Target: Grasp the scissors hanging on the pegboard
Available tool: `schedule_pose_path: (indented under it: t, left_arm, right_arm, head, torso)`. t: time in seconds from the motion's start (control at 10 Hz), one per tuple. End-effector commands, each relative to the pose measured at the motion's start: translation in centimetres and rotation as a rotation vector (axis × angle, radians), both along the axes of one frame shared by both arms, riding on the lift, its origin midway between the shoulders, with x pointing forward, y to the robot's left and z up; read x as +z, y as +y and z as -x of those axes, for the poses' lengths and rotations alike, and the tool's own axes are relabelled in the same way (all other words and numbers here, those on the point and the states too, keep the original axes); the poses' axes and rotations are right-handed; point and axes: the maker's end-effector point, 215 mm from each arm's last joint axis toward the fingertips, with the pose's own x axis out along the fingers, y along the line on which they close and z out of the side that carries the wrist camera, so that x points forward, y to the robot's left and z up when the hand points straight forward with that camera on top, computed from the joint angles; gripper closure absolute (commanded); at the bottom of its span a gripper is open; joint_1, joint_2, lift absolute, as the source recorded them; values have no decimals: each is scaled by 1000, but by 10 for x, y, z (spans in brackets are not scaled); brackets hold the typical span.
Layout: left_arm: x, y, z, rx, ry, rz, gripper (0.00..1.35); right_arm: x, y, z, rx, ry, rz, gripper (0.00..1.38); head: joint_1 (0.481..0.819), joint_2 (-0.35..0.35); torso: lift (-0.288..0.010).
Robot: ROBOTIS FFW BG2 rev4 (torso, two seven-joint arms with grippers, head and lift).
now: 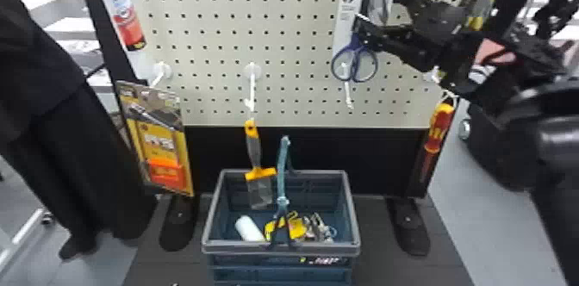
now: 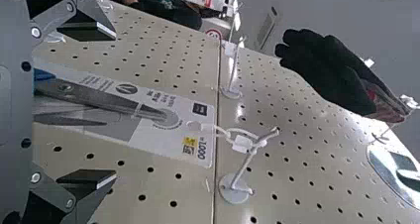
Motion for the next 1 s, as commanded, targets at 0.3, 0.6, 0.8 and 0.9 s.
schedule_pose_path:
  t: [0.3, 0.6, 0.8, 0.9]
  left_arm:
    - [-4, -4, -1, -4, 4, 12, 292]
    - [-4, -5, -1, -8, 3, 10, 292]
    - [-3, -6, -1, -9, 2, 10, 292]
    - [-3, -6, -1, -9, 2, 10, 292]
  right_arm:
    - [8, 15, -7, 15, -5, 24, 605]
    - [6, 16, -7, 15, 7, 29, 992]
    - [6, 15, -6, 15, 6, 28, 1082]
    - [6, 15, -6, 15, 6, 28, 1082]
  head:
    - [549, 0]
    - [549, 0]
    - [549, 0]
    - [549, 0]
  torso:
    - [-100]
    - [-100]
    - [-100]
    - [-100]
